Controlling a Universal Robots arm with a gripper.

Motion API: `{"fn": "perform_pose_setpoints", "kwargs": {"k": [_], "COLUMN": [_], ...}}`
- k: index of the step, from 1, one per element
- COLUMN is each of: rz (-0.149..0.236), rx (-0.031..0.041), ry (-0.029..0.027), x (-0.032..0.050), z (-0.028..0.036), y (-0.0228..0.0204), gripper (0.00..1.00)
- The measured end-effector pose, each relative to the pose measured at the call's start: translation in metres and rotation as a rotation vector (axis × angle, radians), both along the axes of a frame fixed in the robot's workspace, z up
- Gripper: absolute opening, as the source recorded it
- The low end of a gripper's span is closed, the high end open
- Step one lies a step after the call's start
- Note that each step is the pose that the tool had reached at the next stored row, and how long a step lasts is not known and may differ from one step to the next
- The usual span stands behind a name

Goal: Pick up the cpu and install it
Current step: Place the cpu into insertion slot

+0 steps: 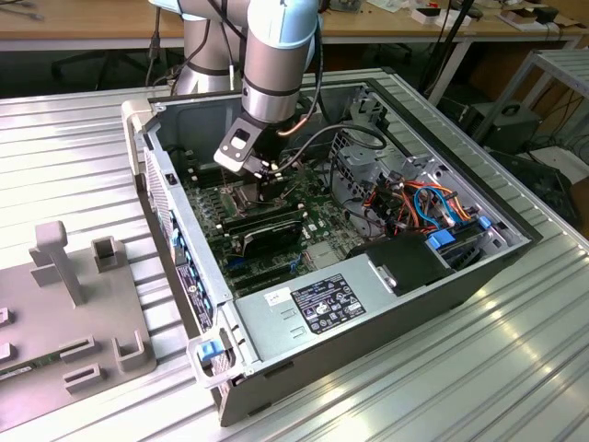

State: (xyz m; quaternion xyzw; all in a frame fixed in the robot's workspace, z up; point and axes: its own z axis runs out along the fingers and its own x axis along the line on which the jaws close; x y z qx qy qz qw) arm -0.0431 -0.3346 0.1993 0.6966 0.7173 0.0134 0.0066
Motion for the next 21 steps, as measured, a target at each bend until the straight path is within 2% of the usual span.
{"fn": "perform_pose_setpoints", "kwargs": {"k": [21], "rz": [0.0], "rx": [0.0], "ry": [-0.0007], "x": [-0.001], "z": [0.0], "y": [-0.0012], "gripper": [0.55]}}
